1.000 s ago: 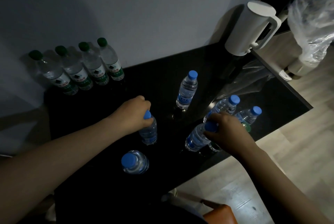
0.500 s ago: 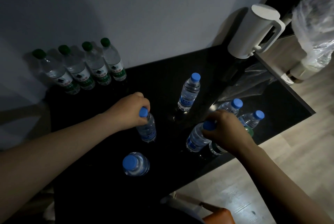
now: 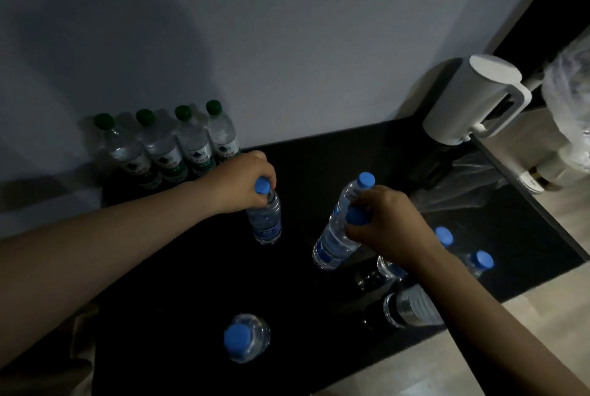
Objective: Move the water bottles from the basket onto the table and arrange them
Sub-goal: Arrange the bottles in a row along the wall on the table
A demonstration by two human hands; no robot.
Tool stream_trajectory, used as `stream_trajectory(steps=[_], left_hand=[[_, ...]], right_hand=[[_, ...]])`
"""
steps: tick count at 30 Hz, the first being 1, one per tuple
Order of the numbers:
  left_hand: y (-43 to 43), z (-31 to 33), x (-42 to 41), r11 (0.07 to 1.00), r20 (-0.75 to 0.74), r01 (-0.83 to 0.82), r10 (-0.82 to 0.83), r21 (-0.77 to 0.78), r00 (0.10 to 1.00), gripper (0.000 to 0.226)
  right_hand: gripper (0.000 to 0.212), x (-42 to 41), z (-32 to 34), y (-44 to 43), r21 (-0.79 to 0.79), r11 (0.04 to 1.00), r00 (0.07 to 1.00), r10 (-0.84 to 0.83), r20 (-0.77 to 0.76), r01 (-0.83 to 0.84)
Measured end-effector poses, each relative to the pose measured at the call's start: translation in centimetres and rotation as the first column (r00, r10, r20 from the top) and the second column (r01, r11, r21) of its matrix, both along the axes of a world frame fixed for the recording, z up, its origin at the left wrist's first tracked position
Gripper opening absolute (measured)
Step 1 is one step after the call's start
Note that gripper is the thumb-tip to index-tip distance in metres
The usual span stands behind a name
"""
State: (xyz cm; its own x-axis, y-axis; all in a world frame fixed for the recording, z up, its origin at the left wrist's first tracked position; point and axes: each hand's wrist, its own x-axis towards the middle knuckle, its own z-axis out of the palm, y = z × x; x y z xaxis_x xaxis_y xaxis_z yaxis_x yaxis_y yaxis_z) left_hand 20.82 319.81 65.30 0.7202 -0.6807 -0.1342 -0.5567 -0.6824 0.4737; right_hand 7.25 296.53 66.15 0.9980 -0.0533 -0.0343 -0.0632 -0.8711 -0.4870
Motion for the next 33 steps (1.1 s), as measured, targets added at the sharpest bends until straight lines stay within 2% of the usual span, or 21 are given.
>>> stream_trajectory(steps=[11, 21, 33], left_hand=[[-1.9, 0.0, 8.8, 0.998, 0.08, -0.027, 0.022, 0.053, 0.997, 0.022], [-3.0, -0.6, 16.2, 0.995, 0.092, -0.055, 0.047, 0.085, 0.995, 0.02], [-3.4, -1.0, 20.9, 0.988, 0.136, -0.065, 0.046, 0.142, 0.99, 0.02]], right_hand=[[0.025, 7.2, 0.4, -0.4, -0.021, 0.997, 0.997, 0.076, 0.021, -0.075], [0.025, 12.6, -0.5, -0.5, -0.042, 0.994, 0.995, 0.099, 0.023, -0.098], [0.025, 16.4, -2.0, -0.3, -0.039, 0.993, 0.993, 0.114, -0.012, -0.115]])
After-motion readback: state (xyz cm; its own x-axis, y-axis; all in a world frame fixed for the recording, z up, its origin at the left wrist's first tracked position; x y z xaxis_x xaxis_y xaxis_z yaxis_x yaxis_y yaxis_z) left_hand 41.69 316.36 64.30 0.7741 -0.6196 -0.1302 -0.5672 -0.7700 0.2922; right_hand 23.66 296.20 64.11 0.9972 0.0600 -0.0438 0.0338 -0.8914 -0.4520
